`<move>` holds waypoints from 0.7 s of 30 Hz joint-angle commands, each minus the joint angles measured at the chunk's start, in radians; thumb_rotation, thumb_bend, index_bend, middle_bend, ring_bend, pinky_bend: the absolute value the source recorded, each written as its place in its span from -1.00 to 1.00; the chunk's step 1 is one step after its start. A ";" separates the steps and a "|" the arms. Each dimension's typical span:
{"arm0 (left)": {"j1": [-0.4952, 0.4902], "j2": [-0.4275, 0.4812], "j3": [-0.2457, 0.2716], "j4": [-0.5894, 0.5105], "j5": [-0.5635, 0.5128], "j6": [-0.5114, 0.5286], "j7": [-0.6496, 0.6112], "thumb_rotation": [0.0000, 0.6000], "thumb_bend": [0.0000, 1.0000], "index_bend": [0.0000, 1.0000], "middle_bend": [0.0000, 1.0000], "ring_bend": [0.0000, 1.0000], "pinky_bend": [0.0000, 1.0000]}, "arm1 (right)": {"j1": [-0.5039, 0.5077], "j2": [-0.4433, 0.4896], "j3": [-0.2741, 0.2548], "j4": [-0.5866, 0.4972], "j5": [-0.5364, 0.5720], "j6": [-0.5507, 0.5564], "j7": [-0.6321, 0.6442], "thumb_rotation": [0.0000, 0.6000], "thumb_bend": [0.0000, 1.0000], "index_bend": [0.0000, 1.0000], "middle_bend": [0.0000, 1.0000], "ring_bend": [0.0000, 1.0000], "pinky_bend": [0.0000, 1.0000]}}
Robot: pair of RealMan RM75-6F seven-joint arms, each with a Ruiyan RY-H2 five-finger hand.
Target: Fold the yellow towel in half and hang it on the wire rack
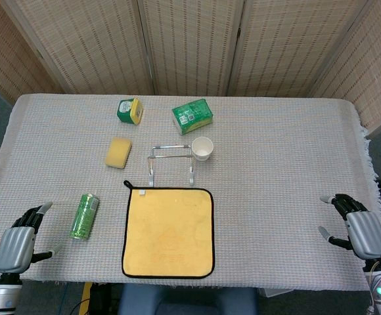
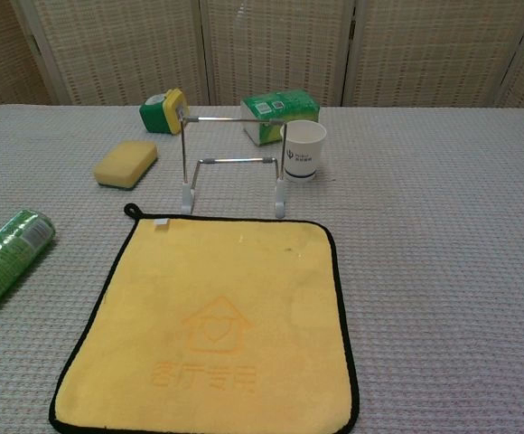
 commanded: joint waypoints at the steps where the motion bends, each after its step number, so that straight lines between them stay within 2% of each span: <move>1: -0.001 -0.001 0.000 0.003 0.001 -0.001 0.000 1.00 -0.70 -0.71 -0.57 -0.62 -0.32 | 0.000 0.000 0.000 0.000 0.001 -0.001 -0.001 1.00 -0.48 -0.49 -0.37 -0.54 -0.44; 11: -0.003 0.003 0.002 0.004 0.012 0.001 -0.001 1.00 -0.70 -0.70 -0.57 -0.62 -0.32 | -0.003 0.003 0.000 0.002 0.000 0.008 0.003 1.00 -0.48 -0.49 -0.37 -0.54 -0.44; 16: -0.012 0.011 0.007 0.009 0.039 -0.004 -0.016 1.00 -0.70 -0.61 -0.57 -0.60 -0.32 | -0.003 0.010 0.006 0.001 -0.001 0.018 0.005 1.00 -0.48 -0.49 -0.37 -0.54 -0.44; 19: -0.029 0.021 0.022 0.022 0.081 -0.021 -0.039 1.00 -0.68 -0.58 -0.53 -0.51 -0.29 | 0.000 0.017 0.008 -0.004 -0.003 0.017 0.004 1.00 -0.48 -0.49 -0.37 -0.54 -0.44; 21: -0.044 0.034 0.037 0.030 0.110 -0.044 -0.065 1.00 -0.57 -0.56 -0.42 -0.35 -0.20 | 0.002 0.020 0.007 -0.009 -0.007 0.014 0.001 1.00 -0.48 -0.49 -0.37 -0.54 -0.44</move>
